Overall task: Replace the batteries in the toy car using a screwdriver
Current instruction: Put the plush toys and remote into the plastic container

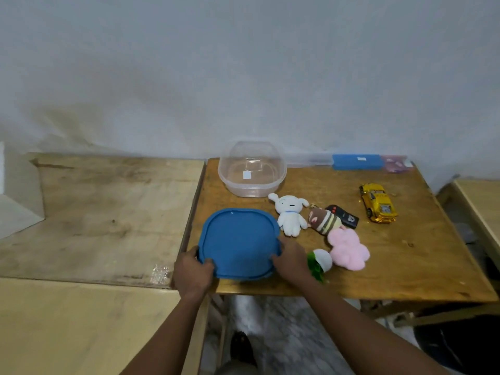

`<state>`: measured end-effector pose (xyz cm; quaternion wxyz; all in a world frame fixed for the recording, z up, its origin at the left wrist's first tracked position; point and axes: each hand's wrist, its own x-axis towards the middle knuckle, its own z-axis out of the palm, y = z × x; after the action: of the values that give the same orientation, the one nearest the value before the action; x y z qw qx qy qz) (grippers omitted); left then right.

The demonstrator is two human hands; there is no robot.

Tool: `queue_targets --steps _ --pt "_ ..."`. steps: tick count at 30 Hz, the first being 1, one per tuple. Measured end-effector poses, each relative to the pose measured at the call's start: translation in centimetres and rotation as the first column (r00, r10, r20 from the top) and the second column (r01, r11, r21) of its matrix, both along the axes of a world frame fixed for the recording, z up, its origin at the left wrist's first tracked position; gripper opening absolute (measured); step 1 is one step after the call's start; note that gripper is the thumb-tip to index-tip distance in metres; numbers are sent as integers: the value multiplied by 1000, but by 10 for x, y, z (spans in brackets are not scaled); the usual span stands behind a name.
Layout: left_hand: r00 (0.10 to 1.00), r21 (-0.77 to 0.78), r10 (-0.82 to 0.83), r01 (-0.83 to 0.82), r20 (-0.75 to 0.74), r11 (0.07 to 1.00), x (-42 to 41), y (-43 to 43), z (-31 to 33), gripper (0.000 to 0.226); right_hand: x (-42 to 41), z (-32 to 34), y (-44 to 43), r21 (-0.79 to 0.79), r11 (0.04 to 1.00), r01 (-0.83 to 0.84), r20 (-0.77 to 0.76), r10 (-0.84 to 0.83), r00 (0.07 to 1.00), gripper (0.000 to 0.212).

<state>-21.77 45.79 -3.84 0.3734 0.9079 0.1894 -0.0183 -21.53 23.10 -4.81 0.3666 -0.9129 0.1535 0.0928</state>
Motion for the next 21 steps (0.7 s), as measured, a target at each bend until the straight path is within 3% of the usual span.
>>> queue_targets --steps 3,6,9,15,17,21 --pt "994 25 -38 40 -98 999 18 3 -13 23 10 -4 1 18 1000 -7 -17 7 1000 44" --pt "983 116 8 14 -181 993 30 0 -20 34 22 -7 4 21 1000 -18 -42 19 999 27" --pt "990 199 18 11 -142 980 40 -14 -20 56 31 -3 4 -1 1000 0 -13 0 1000 18" --pt "972 55 -224 220 75 974 76 -70 -19 52 50 13 -30 -41 983 180 177 -170 969 26" --pt "948 52 -305 302 93 952 87 -99 -15 49 54 16 -55 -55 974 220 177 -207 962 36" --pt "908 7 -418 418 23 909 100 -154 -11 56 54 14 -107 -102 946 307 197 -283 939 30"
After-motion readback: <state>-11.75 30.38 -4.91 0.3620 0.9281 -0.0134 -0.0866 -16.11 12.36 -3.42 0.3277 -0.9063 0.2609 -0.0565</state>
